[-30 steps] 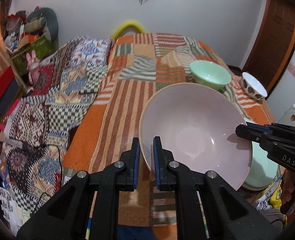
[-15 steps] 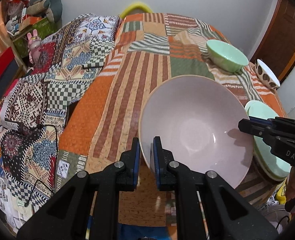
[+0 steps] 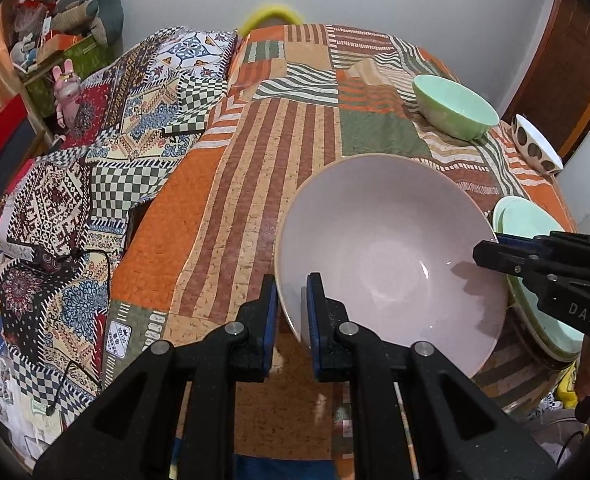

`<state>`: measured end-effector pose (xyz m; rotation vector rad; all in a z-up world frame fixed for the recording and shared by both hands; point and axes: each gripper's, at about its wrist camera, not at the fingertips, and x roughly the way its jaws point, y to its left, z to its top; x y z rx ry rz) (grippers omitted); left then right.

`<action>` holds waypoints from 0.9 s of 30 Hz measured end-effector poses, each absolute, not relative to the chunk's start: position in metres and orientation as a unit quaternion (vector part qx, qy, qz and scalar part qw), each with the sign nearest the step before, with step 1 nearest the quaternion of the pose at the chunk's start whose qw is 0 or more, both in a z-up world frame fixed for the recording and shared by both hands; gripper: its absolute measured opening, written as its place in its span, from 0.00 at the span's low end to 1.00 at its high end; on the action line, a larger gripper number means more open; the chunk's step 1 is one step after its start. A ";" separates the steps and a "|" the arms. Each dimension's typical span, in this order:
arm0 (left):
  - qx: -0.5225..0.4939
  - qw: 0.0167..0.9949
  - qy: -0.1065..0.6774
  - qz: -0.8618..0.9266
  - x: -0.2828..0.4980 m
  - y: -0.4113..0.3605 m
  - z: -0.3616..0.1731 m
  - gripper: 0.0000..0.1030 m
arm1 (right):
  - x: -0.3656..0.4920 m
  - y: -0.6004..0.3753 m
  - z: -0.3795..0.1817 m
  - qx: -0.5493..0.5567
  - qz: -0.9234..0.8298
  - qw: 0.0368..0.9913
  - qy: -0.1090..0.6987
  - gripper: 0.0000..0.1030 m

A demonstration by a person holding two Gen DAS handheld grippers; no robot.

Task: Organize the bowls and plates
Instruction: 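Lower the pink bowl onto the mint green plate and open both tools, then move both tools to the rim of the mint green bowl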

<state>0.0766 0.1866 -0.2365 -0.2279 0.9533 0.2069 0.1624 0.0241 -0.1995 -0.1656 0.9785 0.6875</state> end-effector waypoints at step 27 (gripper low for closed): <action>-0.026 0.955 0.289 0.062 0.098 0.110 -0.074 0.44 | 0.155 -0.086 -0.073 -0.007 0.282 0.917 0.283 0.44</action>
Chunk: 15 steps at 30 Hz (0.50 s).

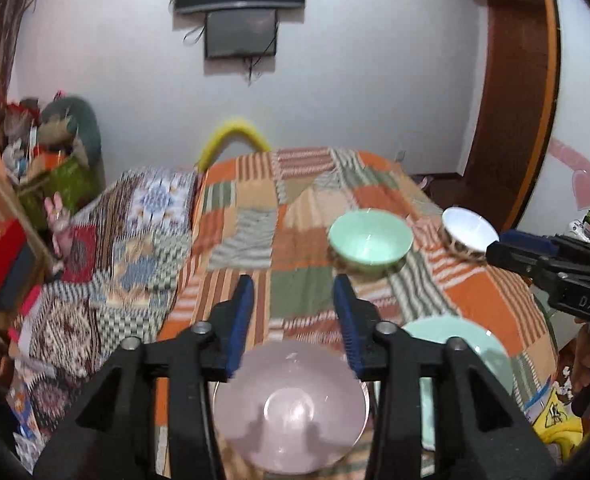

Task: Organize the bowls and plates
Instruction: 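Move both tools to the rim of the mint green bowl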

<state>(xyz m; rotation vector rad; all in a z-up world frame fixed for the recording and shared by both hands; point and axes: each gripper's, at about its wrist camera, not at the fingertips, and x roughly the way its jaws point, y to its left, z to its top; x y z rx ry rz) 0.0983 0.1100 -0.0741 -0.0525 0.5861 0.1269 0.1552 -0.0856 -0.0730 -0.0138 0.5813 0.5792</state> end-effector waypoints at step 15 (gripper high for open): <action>-0.007 0.963 0.266 0.042 0.183 0.082 -0.040 0.66 | 0.193 -0.125 -0.036 0.006 0.243 0.943 0.228 0.47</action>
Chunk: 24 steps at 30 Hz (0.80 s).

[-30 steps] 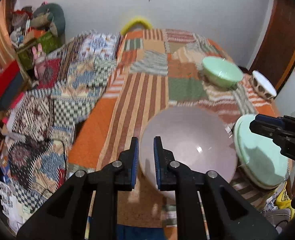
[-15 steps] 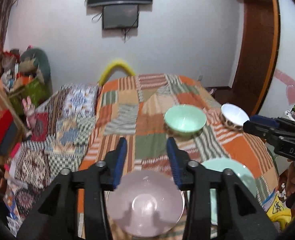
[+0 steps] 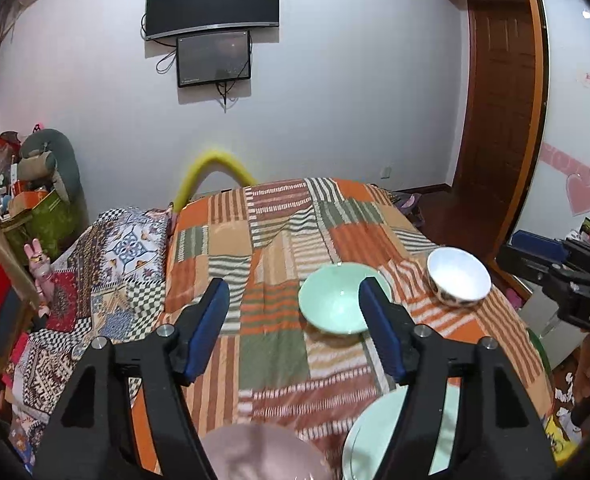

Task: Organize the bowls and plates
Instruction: 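Move both tools to the rim of the mint green bowl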

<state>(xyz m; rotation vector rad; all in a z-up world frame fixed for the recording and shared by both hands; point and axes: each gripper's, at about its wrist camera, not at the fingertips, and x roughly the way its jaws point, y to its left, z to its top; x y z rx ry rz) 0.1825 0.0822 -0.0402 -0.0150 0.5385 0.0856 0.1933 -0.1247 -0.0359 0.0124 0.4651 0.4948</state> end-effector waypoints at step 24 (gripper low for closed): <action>-0.041 0.907 0.420 0.013 0.343 0.114 -0.171 0.66 | 0.314 -0.118 -0.113 0.014 0.232 0.914 0.332 0.47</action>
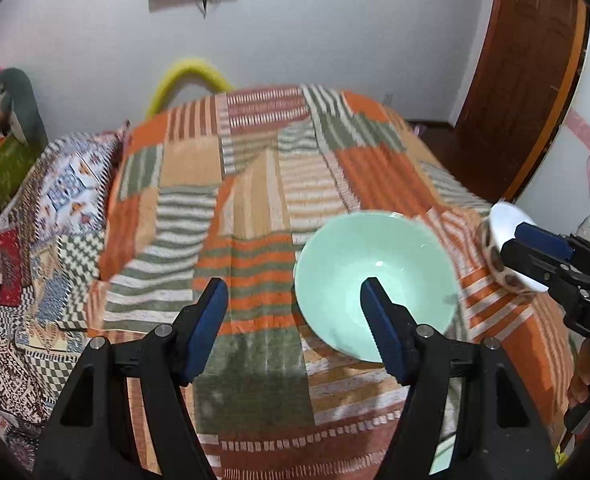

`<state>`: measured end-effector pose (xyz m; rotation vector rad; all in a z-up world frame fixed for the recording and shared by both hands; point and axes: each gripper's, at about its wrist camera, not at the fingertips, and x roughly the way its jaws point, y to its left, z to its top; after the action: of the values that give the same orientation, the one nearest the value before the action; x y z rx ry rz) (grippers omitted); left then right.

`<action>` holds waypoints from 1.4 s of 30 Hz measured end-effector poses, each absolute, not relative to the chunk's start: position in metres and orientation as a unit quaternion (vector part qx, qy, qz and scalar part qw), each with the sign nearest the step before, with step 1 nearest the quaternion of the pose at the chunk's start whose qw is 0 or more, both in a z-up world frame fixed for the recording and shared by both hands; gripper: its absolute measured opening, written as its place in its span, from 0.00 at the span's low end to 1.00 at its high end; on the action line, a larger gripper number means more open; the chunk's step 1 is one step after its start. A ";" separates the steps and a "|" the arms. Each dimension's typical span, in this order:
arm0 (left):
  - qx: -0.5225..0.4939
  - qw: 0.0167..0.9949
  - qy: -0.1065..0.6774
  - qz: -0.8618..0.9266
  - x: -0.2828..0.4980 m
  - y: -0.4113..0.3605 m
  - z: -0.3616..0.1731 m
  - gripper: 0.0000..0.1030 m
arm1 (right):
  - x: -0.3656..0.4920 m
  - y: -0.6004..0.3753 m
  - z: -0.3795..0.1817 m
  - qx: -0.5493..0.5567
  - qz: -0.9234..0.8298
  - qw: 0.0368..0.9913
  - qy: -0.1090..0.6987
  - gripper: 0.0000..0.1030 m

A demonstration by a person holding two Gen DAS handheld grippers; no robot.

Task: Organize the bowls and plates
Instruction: 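Move both tools to the rim of the mint green bowl, then grip the mint green bowl rim with both tools and lift it, then carry the mint green bowl with both tools over the pink bowl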

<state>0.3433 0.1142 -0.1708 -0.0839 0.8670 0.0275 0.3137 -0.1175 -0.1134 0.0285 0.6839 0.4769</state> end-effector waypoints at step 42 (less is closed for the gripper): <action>-0.055 0.890 0.451 -0.034 0.352 0.101 -0.203 0.13 | 0.336 -0.095 -0.153 -0.008 0.252 0.880 0.403 0.22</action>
<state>0.3516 0.1012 -0.2026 -0.1152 0.9373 -0.0714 0.3361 -0.0949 -0.1527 -0.0175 0.8396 0.5254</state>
